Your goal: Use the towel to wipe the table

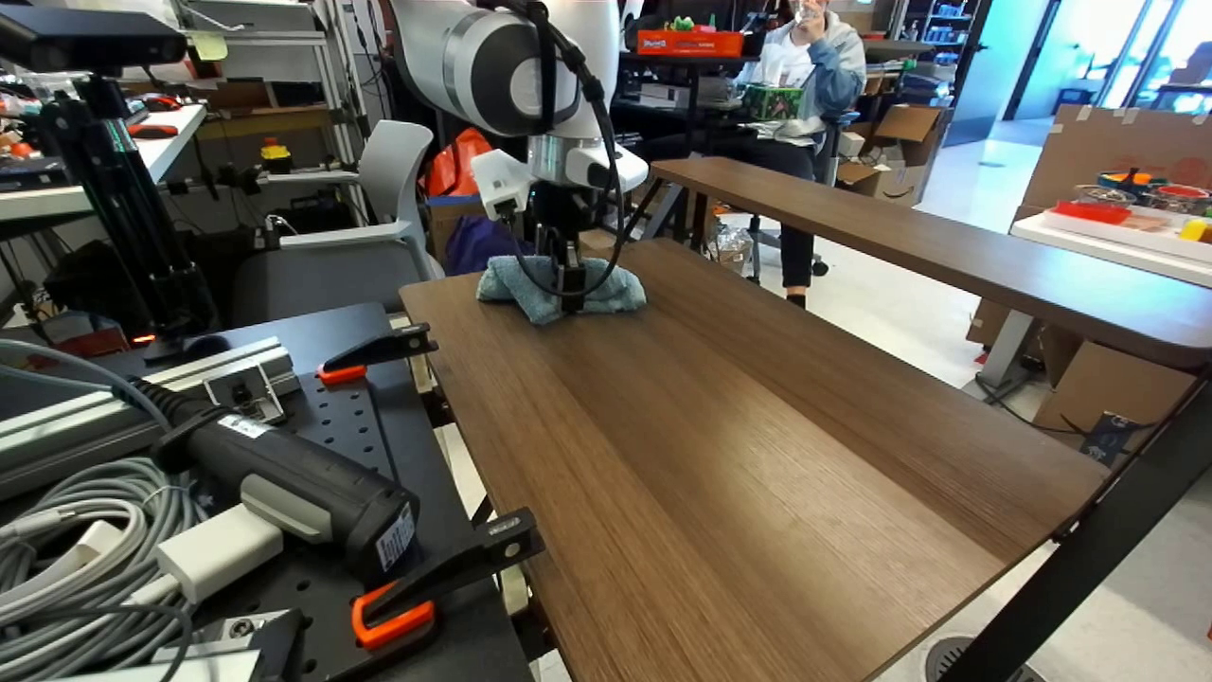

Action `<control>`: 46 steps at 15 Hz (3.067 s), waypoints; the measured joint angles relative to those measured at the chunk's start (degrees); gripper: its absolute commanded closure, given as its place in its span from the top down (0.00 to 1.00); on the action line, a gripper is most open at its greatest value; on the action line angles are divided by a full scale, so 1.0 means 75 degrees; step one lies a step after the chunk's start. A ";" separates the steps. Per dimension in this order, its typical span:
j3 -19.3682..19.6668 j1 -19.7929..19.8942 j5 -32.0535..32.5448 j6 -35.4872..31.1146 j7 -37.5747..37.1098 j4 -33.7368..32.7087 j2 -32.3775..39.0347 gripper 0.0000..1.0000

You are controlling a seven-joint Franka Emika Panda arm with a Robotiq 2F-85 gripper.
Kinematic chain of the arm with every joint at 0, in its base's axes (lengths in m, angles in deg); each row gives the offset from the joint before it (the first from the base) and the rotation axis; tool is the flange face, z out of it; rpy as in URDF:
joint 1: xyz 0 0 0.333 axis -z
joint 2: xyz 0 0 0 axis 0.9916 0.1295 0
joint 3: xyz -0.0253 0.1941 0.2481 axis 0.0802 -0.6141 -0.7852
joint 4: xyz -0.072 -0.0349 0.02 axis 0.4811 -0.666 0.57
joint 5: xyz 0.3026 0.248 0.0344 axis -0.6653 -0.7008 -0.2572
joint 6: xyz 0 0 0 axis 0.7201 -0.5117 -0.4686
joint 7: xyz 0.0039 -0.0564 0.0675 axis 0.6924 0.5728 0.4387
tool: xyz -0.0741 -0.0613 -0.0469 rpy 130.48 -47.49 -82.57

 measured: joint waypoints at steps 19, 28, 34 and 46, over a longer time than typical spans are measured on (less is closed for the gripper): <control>0.1016 0.0798 -0.0376 0.1339 -0.0231 -0.1681 0.0680 1.00; 0.1395 0.0967 -0.0519 0.1342 -0.0270 -0.1739 0.0693 1.00; 0.2277 0.0949 -0.0199 0.1342 -0.0675 -0.1665 0.0683 1.00; 0.2938 0.1027 0.0446 0.1335 -0.1147 -0.0998 0.0681 1.00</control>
